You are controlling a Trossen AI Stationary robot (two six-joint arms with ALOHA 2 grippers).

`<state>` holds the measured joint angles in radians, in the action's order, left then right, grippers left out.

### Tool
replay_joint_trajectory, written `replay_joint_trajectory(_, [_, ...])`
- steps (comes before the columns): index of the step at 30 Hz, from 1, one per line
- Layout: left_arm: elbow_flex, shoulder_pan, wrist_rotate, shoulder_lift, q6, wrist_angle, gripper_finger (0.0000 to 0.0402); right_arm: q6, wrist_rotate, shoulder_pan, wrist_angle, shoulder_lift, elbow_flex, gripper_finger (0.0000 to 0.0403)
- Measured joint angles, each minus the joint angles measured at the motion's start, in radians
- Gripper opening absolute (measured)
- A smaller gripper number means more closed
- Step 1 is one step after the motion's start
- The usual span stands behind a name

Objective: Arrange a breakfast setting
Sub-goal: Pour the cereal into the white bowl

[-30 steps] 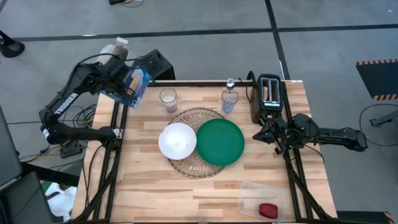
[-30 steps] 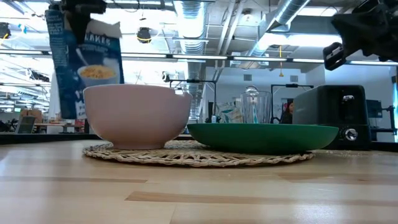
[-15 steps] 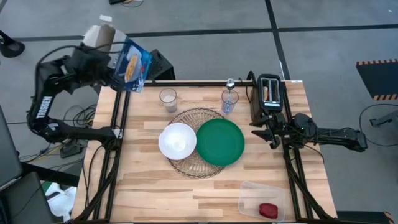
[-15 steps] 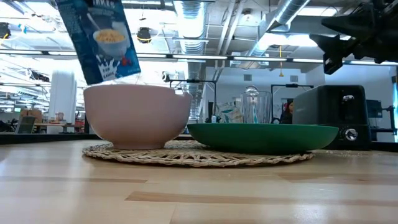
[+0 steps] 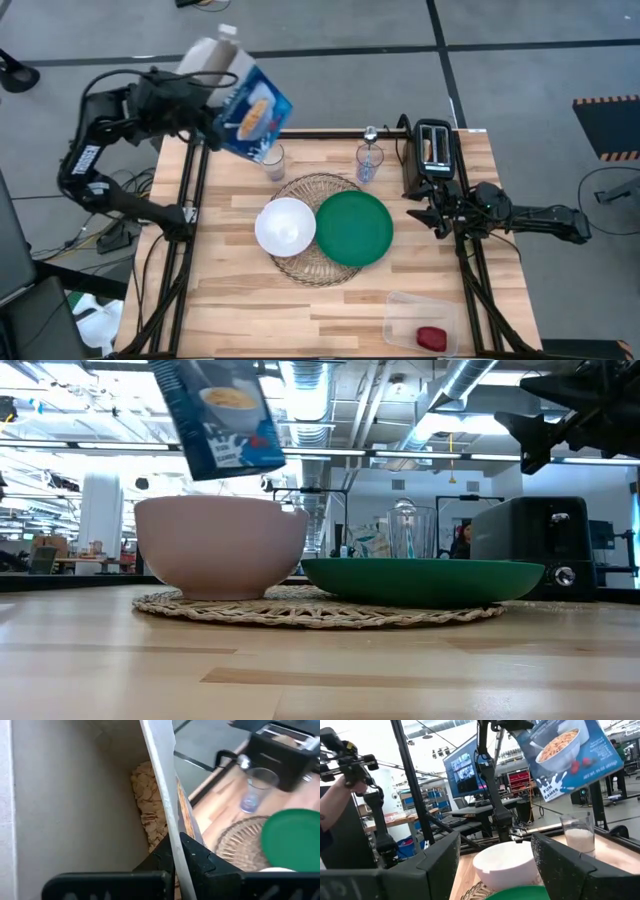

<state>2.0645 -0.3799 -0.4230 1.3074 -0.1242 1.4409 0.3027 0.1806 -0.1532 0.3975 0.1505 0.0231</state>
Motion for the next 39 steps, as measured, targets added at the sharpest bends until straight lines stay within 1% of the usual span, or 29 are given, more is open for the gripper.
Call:
replay_joint_trajectory(5, [0.079, 0.099, -0.004, 0.090, 0.011, -0.001, 0.0000, 0.000, -0.011, 0.000, 0.001, 0.000, 0.000, 0.0274])
replay_joint_trajectory(10, [0.167, 0.188, -0.004, 0.161, 0.033, -0.035, 0.0000, -0.015, -0.067, 0.000, -0.003, 0.000, 0.000, 0.0274])
replay_joint_trajectory(16, [0.238, 0.281, 0.000, 0.225, 0.084, -0.082, 0.0000, -0.016, -0.079, 0.000, 0.007, 0.000, 0.000, 0.0274])
replay_joint_trajectory(19, [0.249, 0.317, 0.000, 0.245, 0.107, -0.114, 0.0000, -0.015, -0.087, 0.000, 0.011, 0.000, 0.000, 0.0274])
replay_joint_trajectory(22, [0.249, 0.345, 0.000, 0.254, 0.125, -0.141, 0.0000, -0.007, -0.143, 0.000, 0.009, 0.000, 0.000, 0.0277])
replay_joint_trajectory(25, [0.249, 0.364, 0.010, 0.264, 0.138, -0.179, 0.0000, 0.045, -0.182, 0.000, 0.008, 0.001, 0.000, 0.0282])
replay_joint_trajectory(27, [0.249, 0.376, 0.015, 0.273, 0.144, -0.202, 0.0000, 0.088, -0.239, 0.000, 0.008, 0.025, 0.001, 0.0288])
replay_joint_trajectory(29, [0.249, 0.382, 0.018, 0.281, 0.158, -0.223, 0.0000, 0.079, -0.285, 0.000, -0.002, 0.056, 0.000, 0.0293])
replay_joint_trajectory(32, [0.249, 0.392, 0.036, 0.291, 0.166, -0.241, 0.0000, 0.050, -0.310, 0.000, 0.050, 0.097, 0.000, 0.0294])
replay_joint_trajectory(34, [0.249, 0.395, 0.050, 0.293, 0.170, -0.249, 0.0000, 0.046, -0.306, 0.002, 0.085, 0.114, 0.000, 0.0295])
replay_joint_trajectory(37, [0.249, 0.406, 0.052, 0.301, 0.183, -0.266, 0.0000, -0.005, -0.244, 0.012, 0.145, 0.134, 0.000, 0.0295])
replay_joint_trajectory(39, [0.249, 0.415, 0.055, 0.304, 0.196, -0.285, 0.0000, -0.020, -0.221, 0.023, 0.169, 0.147, 0.000, 0.0295])
